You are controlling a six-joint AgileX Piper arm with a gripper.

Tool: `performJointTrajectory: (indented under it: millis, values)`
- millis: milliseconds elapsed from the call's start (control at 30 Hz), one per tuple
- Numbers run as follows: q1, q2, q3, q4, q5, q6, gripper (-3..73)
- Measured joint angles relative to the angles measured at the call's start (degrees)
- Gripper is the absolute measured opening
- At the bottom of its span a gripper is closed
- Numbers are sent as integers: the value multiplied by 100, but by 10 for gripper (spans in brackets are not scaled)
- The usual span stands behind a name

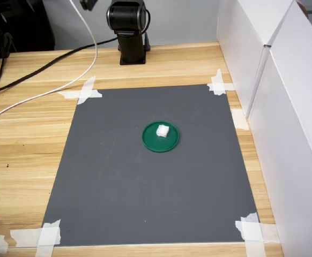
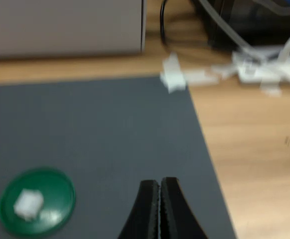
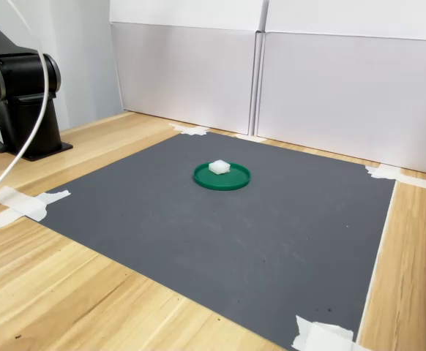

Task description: Grasp a white terminal and put it in the green lid.

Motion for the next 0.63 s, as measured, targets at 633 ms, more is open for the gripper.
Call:
performJointTrajectory:
  millis: [633]
  values:
    - [0,-1287,1323,-6,440,0,-16]
